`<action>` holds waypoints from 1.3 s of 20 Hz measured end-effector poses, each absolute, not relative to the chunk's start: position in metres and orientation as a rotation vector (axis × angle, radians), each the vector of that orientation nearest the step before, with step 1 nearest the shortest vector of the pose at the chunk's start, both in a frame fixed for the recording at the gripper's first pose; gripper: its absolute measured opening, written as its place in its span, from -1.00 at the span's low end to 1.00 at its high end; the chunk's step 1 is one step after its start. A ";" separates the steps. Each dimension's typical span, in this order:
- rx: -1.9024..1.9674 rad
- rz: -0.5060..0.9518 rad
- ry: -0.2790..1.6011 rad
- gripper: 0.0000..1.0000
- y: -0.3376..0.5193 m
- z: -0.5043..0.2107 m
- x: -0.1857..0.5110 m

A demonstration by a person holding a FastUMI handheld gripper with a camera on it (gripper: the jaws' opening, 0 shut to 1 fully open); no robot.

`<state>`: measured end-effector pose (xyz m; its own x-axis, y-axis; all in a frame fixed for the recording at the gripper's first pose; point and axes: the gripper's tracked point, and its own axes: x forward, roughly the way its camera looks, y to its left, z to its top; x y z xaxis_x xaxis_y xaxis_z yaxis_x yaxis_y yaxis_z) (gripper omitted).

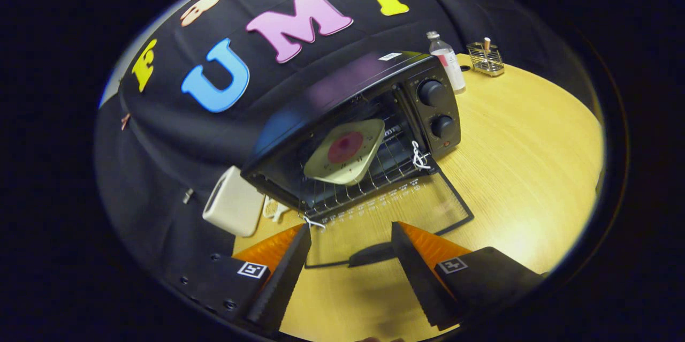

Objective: Open the toaster oven, put the food inside, and close the toaster oven door.

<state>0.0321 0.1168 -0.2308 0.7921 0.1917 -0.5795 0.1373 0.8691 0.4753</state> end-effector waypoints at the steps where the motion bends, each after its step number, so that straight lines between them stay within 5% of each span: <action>1: 0.460 0.039 0.681 0.98 0.120 -0.231 0.016; 12: 0.057 0.017 0.864 0.99 0.112 -0.308 -0.032; 26: 0.050 -0.027 0.909 0.96 0.116 -0.342 0.020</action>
<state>0.0200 0.1159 -0.3418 0.6139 -0.0027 -0.7894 0.0448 0.9985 0.0315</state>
